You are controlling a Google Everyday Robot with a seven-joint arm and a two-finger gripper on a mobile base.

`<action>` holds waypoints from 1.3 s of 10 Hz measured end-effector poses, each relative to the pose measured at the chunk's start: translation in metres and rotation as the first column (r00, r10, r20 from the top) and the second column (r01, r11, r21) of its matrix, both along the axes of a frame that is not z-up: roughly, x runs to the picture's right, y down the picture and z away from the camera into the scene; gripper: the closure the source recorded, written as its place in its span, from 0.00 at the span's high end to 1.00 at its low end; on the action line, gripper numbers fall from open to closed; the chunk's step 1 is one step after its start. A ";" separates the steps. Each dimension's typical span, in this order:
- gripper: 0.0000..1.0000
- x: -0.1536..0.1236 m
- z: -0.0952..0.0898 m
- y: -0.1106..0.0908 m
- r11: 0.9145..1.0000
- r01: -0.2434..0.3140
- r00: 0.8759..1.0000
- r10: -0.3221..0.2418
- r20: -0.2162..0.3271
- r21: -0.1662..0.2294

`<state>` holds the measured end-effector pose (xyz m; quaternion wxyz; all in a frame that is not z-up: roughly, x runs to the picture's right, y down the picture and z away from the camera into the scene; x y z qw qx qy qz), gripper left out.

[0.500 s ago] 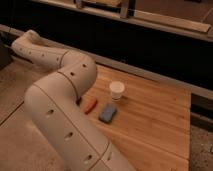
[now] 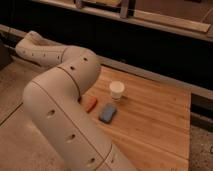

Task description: Push the ceramic bowl across the table

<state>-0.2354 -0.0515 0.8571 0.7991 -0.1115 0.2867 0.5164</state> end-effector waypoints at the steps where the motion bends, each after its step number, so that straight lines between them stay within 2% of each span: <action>1: 0.00 -0.008 0.011 0.009 1.000 0.004 1.000 -0.004 0.011 -0.022; 3: 0.00 -0.044 0.033 0.022 0.998 0.036 0.996 -0.031 0.080 -0.055; 4: 0.00 -0.071 0.041 0.026 0.996 0.058 0.990 -0.049 0.130 -0.064; 6: 0.00 -0.114 0.048 0.027 0.993 0.101 0.973 -0.086 0.213 -0.060; 7: 0.00 -0.138 0.047 0.027 0.991 0.128 0.959 -0.111 0.259 -0.047; 9: 0.00 -0.170 0.036 0.013 0.987 0.162 0.937 -0.154 0.314 0.002; 10: 0.00 -0.178 0.024 -0.006 0.985 0.164 0.931 -0.170 0.324 0.047; 11: 0.00 -0.181 0.013 -0.025 0.984 0.153 0.928 -0.175 0.329 0.091; 13: 0.00 -0.174 -0.011 -0.061 0.981 0.110 0.936 -0.156 0.315 0.158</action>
